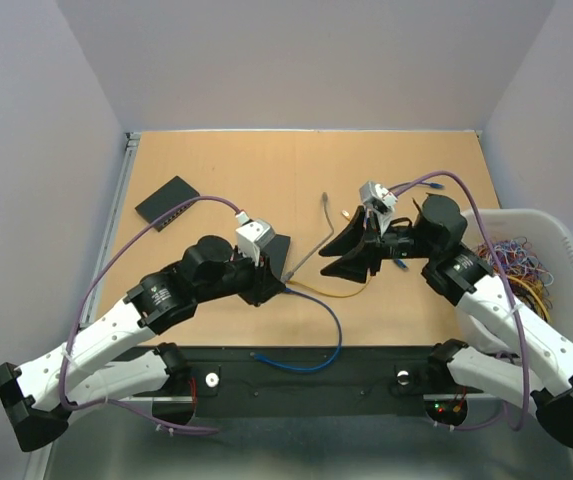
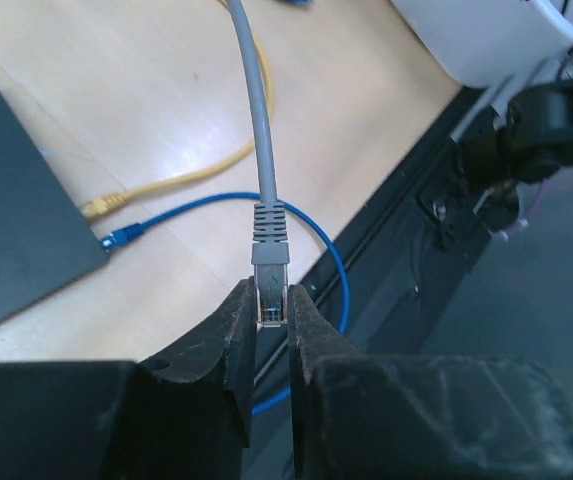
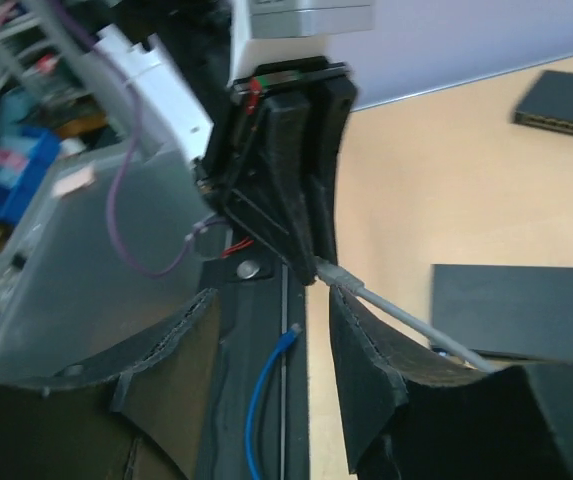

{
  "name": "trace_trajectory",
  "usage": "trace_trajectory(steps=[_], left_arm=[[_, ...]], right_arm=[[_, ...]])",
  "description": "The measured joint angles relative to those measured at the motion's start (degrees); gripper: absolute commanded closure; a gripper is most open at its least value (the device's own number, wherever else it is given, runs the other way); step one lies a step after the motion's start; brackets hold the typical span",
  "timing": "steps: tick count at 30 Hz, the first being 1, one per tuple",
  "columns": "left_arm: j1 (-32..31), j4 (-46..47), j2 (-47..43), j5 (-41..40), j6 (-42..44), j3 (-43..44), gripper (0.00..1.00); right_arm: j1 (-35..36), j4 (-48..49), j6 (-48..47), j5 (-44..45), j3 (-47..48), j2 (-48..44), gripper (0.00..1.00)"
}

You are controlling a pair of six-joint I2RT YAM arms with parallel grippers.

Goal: Insert the plug into the switch port

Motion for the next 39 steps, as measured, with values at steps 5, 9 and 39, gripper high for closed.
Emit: trace_trajectory(steps=[5,9,39], left_arm=[[0.0,-2.7,-0.2,7.8,1.3,0.0,1.00],[0.0,-3.1,-0.3,14.4,2.6,-0.2,1.00],[0.0,-2.8,-2.6,22.4,5.1,-3.5,1.00]], right_arm=[[0.4,4.0,-0.5,-10.2,0.6,6.1,0.39],[1.2,4.6,-1.1,-15.3,0.6,12.3,0.41],[12.0,5.1,-4.2,-14.8,0.4,22.5,0.56]])
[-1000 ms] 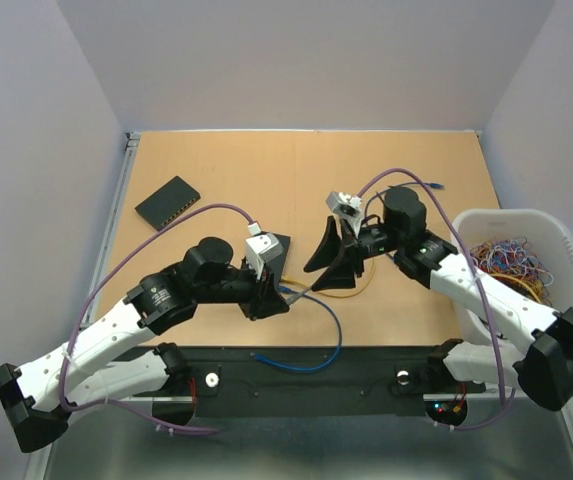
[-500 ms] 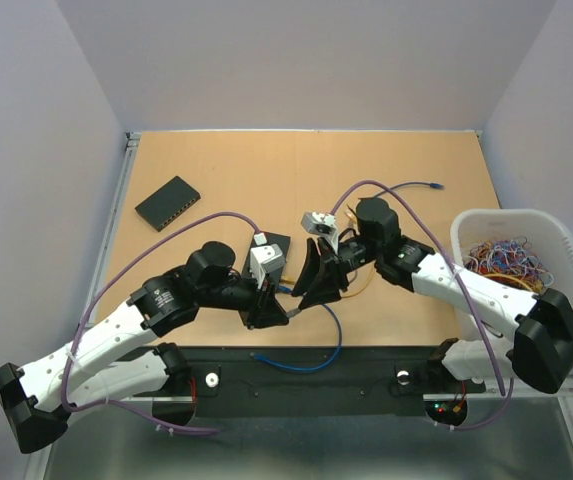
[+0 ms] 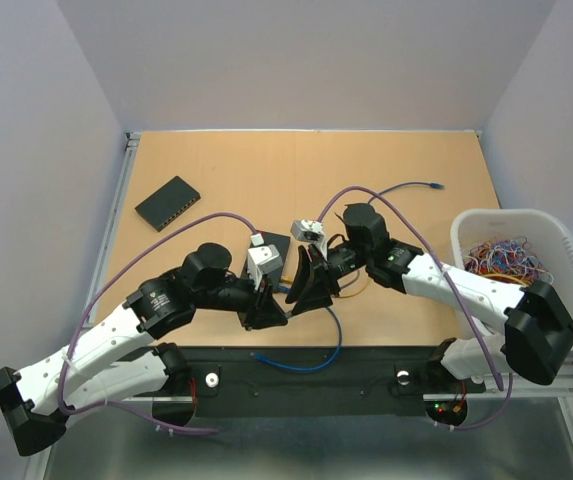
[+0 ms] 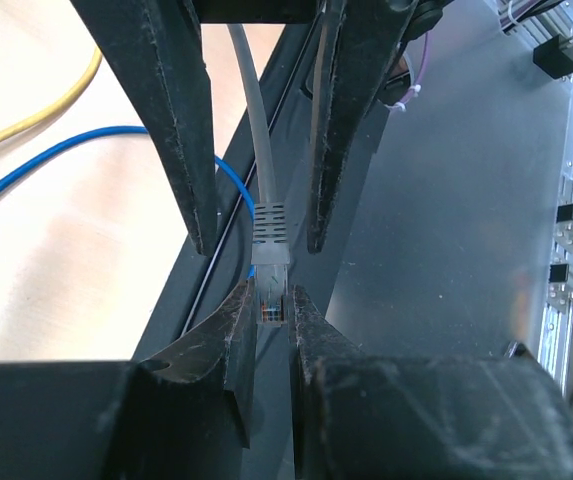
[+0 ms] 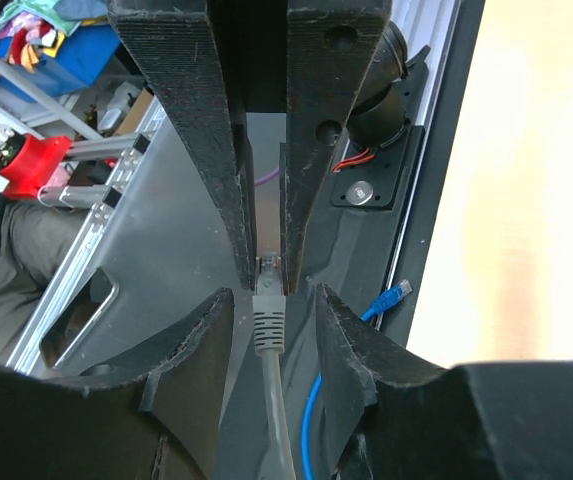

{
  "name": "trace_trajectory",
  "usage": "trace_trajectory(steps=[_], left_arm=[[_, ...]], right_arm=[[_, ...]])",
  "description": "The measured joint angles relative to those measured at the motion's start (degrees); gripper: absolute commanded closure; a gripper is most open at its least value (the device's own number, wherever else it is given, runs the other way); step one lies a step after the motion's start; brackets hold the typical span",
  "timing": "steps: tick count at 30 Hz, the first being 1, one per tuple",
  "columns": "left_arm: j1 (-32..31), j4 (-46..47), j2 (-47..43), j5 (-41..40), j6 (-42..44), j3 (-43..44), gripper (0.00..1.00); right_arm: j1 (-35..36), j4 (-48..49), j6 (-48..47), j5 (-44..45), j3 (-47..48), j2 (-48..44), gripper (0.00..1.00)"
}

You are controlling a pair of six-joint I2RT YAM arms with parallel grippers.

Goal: Insert the plug into the switch port

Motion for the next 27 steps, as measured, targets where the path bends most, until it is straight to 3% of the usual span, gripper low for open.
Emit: trace_trajectory(steps=[16,27], left_arm=[[0.0,-0.9,-0.9,-2.5,-0.1,0.0,1.00],[-0.1,-0.8,-0.9,-2.1,-0.2,0.0,1.00]], right_arm=[[0.9,-0.7,0.0,0.6,-1.9,-0.2,0.64],[1.2,-1.6,0.0,2.5,-1.9,-1.1,0.84]])
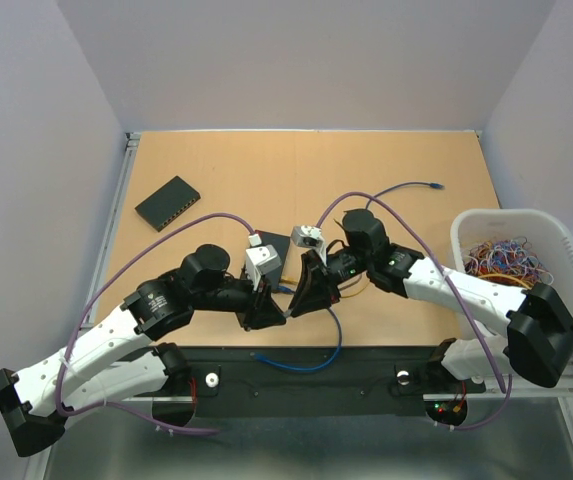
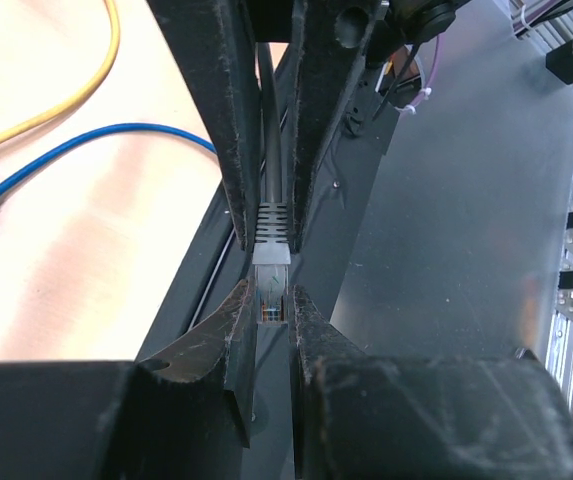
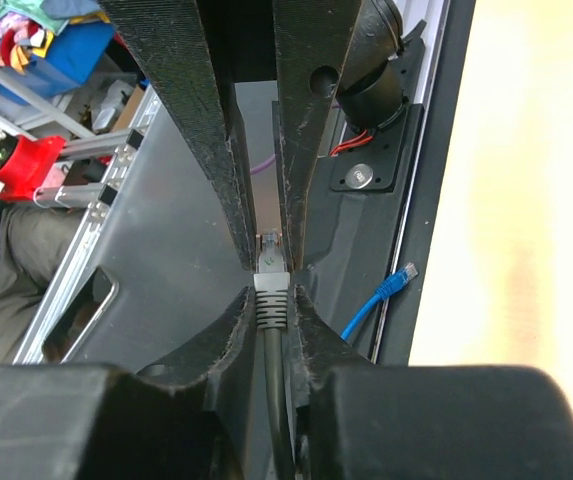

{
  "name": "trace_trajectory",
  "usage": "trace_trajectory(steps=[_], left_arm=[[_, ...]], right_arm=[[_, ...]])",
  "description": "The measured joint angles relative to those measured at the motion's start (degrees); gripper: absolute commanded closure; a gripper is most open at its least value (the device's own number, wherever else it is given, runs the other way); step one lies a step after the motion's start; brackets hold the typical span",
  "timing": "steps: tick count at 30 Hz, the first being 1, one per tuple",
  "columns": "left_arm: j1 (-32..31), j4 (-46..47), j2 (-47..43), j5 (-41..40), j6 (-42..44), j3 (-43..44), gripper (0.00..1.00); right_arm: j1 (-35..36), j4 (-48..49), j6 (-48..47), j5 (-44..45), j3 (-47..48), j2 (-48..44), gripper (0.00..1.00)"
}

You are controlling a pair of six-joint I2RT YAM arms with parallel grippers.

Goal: Insert the plug into the switch port

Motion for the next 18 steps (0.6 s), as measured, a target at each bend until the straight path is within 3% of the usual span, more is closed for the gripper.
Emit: trace_trajectory(steps=[6,8,9,12,15,18], left_arm=[[0.0,-0.7,0.4,0.2,0.0,0.0,0.98],[-0.1,-1.1,0.7,0.0,0.0,0.0,0.77],[-0.1,-1.2,0.9,-0.1,0.0,0.0,0.59],[-0.1,-1.4,1.3,-2.0,-0.3,0.0,0.41],[0.1,-1.4,2.3,-3.9,-0.9,0.0,0.34],[0.3,-1.4,2.9,-4.9,-1.2,0.0,0.34]], right_arm=[[0.6,-0.5,-0.2,0.6,0.0,0.3,0.95],[0.8,-0.8,-0.2,1.1,0.0,0.3,0.97],[0.9,-1.0,-0.2,1.7,0.0,0.3,0.98],[1.3,-0.8,-0.2,5.0,-1.0,0.1,0.99],[1.9,-0.5,0.0,10.5,-2.4,0.1,1.00],[1.9,0.3,0.9,18.9,-4.6,0.1,0.99]])
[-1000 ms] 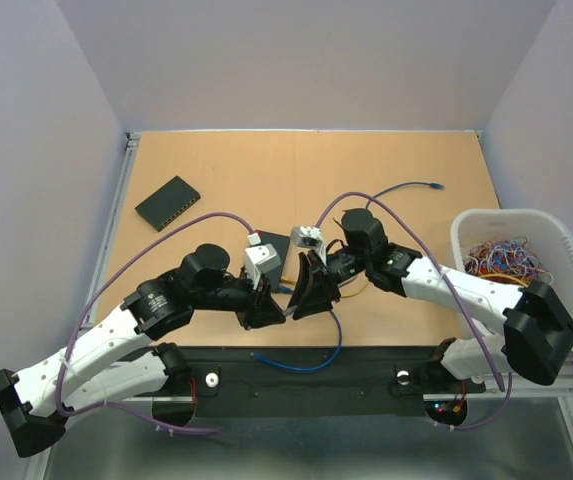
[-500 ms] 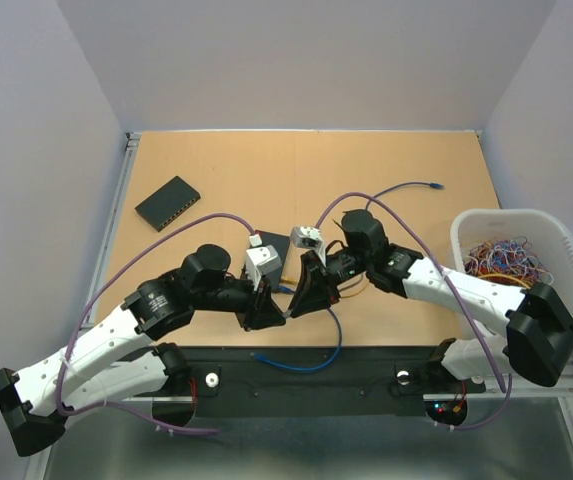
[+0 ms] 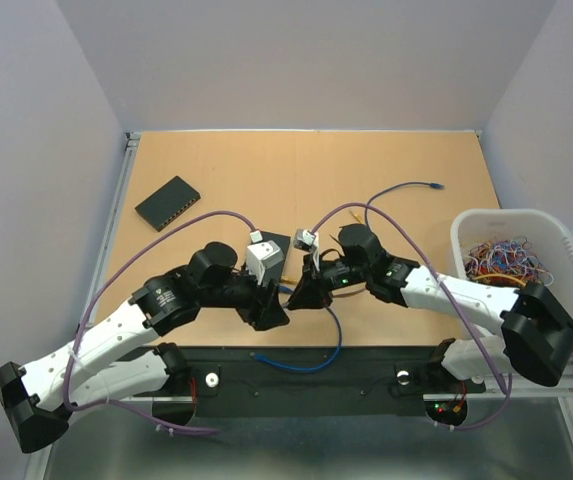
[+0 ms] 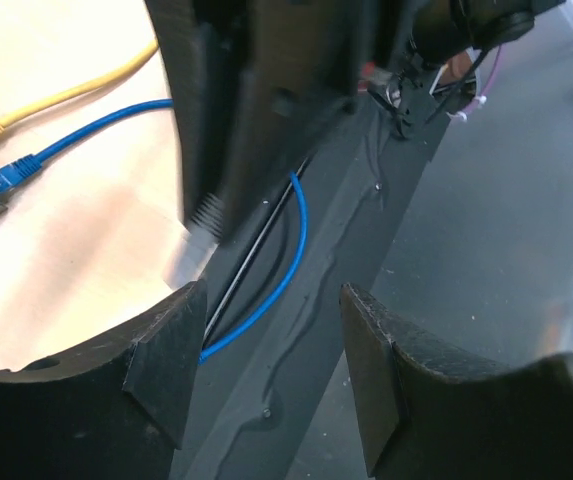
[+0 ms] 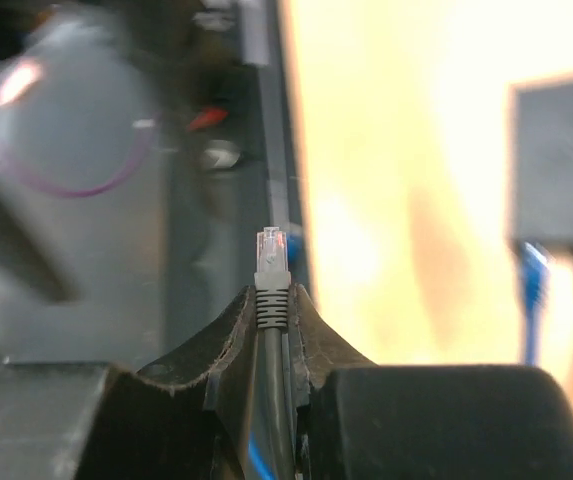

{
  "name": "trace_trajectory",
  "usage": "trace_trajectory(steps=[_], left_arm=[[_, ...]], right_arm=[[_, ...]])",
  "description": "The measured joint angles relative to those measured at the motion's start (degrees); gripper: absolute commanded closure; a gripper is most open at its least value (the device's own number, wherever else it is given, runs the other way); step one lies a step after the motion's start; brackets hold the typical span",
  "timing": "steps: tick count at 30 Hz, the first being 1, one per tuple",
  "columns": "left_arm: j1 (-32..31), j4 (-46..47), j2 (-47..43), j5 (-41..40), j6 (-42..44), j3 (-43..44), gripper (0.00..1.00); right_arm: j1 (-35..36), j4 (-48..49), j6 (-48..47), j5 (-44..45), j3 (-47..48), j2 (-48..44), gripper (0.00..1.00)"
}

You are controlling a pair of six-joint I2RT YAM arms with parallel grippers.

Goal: Insert the plug into the switch port

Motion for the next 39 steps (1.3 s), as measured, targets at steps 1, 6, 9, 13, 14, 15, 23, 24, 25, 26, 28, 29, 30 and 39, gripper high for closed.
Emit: trace_trajectory(steps=[1,6,9,13,14,15,23,24,25,26,28,29,30,39], left_arm=[[0.2,0.0,0.0,-0.2,-0.1,0.0,0.33],[1.0,0.0,-0.2,-0.7,-0.2,0.0,0.33],[2.4,0.0,-0.3,-1.9,-0.7,0.0,0.34],[3.8,4.5,-0.5,-5.0,-4.4,-1.4,0.34],[4.0,6.0,-0.5,-6.2,-5.6,-2.0,0.34],[3.9,7.9,-0.3,-8.0,-7.5,-2.9,0.35],[4.1,19.5,5.1,-29.7,-16.9,-5.7,0.35],[4.3,22.5,5.5,-33.6,-17.9,-7.0,0.35],[4.5,25.6,5.8,-37.0,-18.7,-8.6,0.35],[4.8,27.0,6.1,-38.7,-19.1,-9.7,0.35],[6.6,32.5,7.8,-42.7,-20.3,-13.3,0.35],[7.6,34.6,8.9,-43.7,-20.7,-14.7,0.35],[8.7,36.4,10.0,-44.0,-21.0,-15.7,0.35],[21.8,53.7,25.3,-39.9,-21.8,-21.2,0.38]], right_arm=[[-0.3,0.0,0.5,3.1,-1.0,0.0,0.99],[-4.4,3.1,2.7,11.0,-4.5,0.4,1.00],[-6.5,4.5,4.0,16.6,-4.8,2.5,0.99],[-7.7,6.8,5.2,23.5,-4.8,6.8,0.99],[-7.8,7.5,5.6,25.0,-4.8,7.7,1.00],[-8.1,8.6,6.1,26.3,-4.8,8.6,1.00],[-9.2,16.9,7.8,37.3,-9.1,11.6,1.00],[-9.2,17.8,7.8,38.5,-9.7,11.6,1.00],[-9.2,18.8,7.8,39.8,-10.3,11.6,1.00],[-9.2,19.4,7.8,40.5,-10.6,11.6,0.99],[-9.2,21.4,7.7,42.0,-11.2,12.2,0.99],[-9.2,22.4,7.7,42.4,-11.2,13.0,1.00],[-9.2,23.6,7.7,42.8,-11.2,14.2,0.99],[-9.2,31.8,8.6,41.4,-12.1,21.5,1.00]])
